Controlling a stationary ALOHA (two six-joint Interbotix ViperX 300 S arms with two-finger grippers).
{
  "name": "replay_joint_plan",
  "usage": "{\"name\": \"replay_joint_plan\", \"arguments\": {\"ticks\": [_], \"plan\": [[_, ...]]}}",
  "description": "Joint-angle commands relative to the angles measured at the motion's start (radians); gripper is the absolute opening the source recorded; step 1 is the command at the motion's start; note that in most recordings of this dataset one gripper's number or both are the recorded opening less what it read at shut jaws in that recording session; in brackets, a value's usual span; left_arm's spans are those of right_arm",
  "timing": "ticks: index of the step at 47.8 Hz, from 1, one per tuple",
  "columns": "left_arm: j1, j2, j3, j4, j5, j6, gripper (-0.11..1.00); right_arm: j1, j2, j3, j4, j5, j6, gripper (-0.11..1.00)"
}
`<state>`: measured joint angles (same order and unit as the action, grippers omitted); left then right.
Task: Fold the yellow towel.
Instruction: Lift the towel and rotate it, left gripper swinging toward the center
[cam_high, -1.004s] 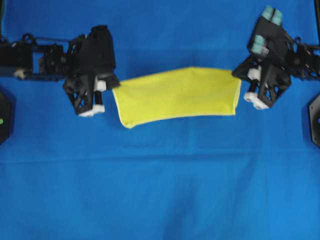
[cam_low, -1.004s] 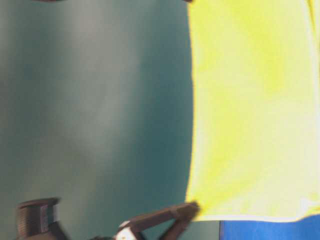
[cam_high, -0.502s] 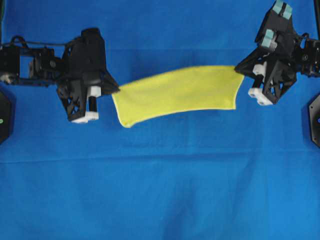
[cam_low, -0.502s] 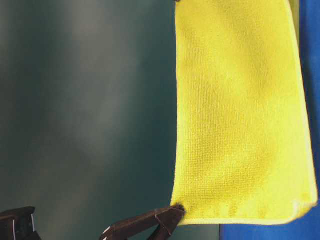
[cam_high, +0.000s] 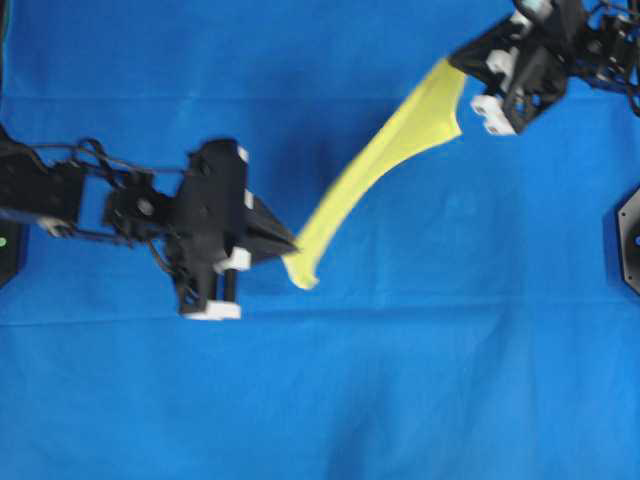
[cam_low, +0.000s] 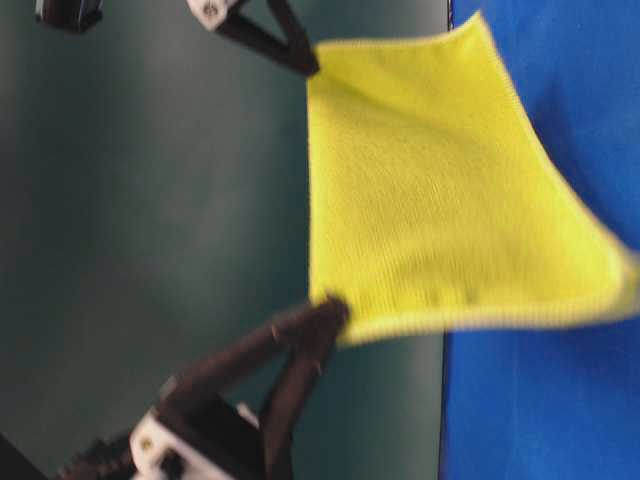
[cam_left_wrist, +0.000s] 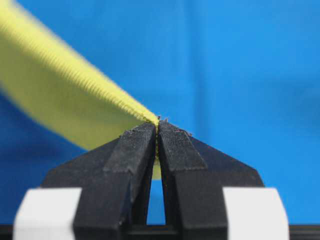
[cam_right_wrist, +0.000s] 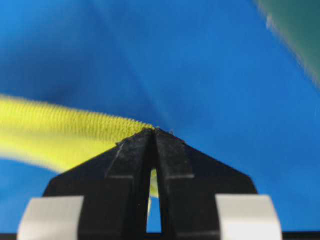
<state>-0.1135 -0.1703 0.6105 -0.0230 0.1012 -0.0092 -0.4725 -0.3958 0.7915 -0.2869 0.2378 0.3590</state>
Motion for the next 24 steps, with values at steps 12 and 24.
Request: {"name": "replay_joint_plan", "arguments": {"ticks": [12, 24], "plan": [[-0.069, 0.129, -0.163, 0.000, -0.091, 0.135, 0.01, -0.041, 0.198, -0.215, -0.048, -0.058, -0.015, 0.02], [-0.081, 0.184, -0.201, 0.000, -0.106, 0.163, 0.01, -0.041, 0.259, -0.293, -0.067, -0.077, -0.015, 0.02]]}}
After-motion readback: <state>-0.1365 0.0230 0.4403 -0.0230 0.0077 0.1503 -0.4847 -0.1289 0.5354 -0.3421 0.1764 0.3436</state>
